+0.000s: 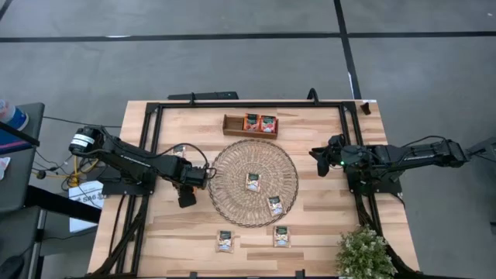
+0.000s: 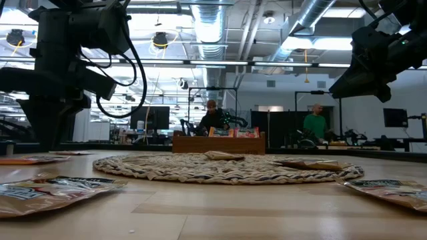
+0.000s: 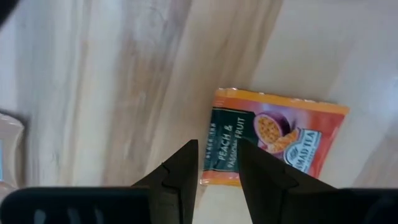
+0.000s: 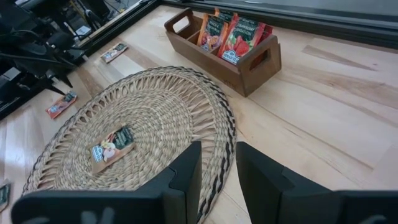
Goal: Pick & Place Tea
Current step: Put the orange tea bag into the middle section of the wooden organizer
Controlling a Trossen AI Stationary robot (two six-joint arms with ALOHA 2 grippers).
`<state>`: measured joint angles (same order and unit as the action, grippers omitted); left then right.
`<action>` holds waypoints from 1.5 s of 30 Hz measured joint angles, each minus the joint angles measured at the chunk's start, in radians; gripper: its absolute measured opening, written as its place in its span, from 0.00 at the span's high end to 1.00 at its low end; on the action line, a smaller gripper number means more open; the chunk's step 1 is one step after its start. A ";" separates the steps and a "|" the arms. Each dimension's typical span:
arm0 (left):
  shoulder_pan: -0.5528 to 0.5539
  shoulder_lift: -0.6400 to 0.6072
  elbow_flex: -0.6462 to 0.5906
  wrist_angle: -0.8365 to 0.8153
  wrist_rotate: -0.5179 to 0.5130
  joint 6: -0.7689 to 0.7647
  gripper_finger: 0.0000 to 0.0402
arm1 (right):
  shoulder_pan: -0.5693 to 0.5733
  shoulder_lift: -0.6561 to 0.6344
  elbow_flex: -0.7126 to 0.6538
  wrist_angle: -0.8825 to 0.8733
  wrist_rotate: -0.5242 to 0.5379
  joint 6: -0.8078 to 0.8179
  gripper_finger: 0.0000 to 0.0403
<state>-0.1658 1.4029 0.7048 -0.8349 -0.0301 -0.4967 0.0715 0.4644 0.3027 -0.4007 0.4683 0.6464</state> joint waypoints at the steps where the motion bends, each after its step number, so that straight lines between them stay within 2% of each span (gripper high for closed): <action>1: 0.000 0.000 0.000 0.000 0.006 0.009 0.74 | 0.000 0.000 0.000 0.000 0.000 0.000 0.77; 17: 0.000 0.002 -0.055 0.089 0.026 0.041 0.74 | 0.000 0.000 0.000 0.000 0.000 0.000 0.77; 25: 0.002 0.086 -0.047 0.108 0.114 0.084 0.75 | 0.000 0.000 0.000 0.000 0.000 0.000 0.77; 38: 0.003 0.085 -0.051 0.108 0.138 0.056 0.98 | 0.000 0.000 0.000 0.000 0.000 0.000 0.77; 45: 0.002 0.090 -0.016 0.046 0.135 0.032 1.00 | 0.000 0.000 0.000 0.001 0.000 0.000 0.77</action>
<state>-0.1638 1.4925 0.6886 -0.7884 0.1051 -0.4648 0.0715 0.4643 0.3028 -0.4000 0.4680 0.6469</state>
